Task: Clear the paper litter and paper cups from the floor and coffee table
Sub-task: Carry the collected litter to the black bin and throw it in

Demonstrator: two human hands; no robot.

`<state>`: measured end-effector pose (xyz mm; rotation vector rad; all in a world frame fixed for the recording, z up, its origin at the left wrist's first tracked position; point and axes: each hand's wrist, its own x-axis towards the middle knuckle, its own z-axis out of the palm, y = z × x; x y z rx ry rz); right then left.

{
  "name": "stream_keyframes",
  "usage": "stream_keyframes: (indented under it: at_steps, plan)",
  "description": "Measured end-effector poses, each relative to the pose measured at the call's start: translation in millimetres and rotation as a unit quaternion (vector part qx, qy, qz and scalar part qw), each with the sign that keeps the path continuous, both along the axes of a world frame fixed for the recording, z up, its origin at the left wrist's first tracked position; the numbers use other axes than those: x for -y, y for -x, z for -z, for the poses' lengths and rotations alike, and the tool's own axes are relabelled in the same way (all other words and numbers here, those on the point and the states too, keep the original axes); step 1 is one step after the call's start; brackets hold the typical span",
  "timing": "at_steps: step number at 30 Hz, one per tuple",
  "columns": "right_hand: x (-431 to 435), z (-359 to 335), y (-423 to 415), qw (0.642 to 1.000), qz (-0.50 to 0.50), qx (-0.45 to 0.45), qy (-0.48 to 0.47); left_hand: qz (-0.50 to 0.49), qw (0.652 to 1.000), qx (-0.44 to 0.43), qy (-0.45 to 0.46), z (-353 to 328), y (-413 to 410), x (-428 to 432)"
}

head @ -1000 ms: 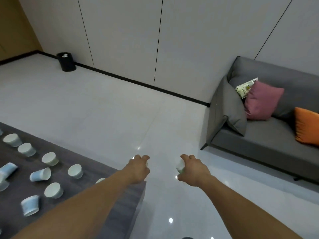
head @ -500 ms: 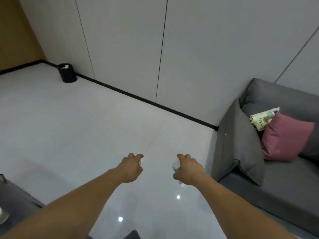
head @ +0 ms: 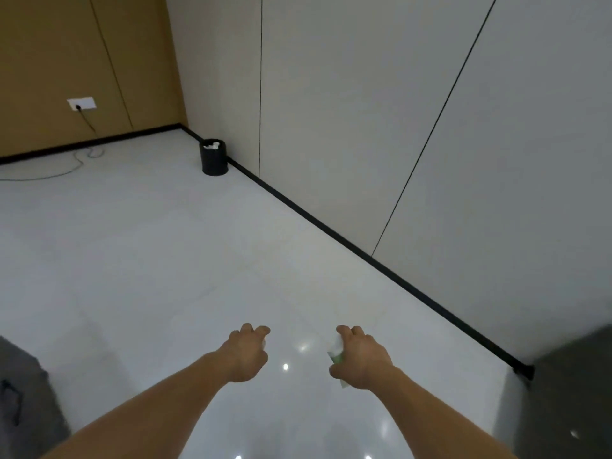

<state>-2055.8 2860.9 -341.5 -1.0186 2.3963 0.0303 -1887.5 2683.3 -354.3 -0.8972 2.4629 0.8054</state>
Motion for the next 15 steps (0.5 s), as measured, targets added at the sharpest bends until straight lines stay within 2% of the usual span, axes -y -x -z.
stream_keyframes:
  at_steps: [8,15]
  plan:
    - [217.3,5.2,101.8,0.997,-0.075,0.004,0.01,-0.045,0.999,-0.012,0.01,-9.9,96.3,185.0]
    - [438.0,-3.6,197.9,0.987,-0.151,-0.004,0.058,-0.105,0.993,-0.03,0.048,-27.3,191.3,373.2]
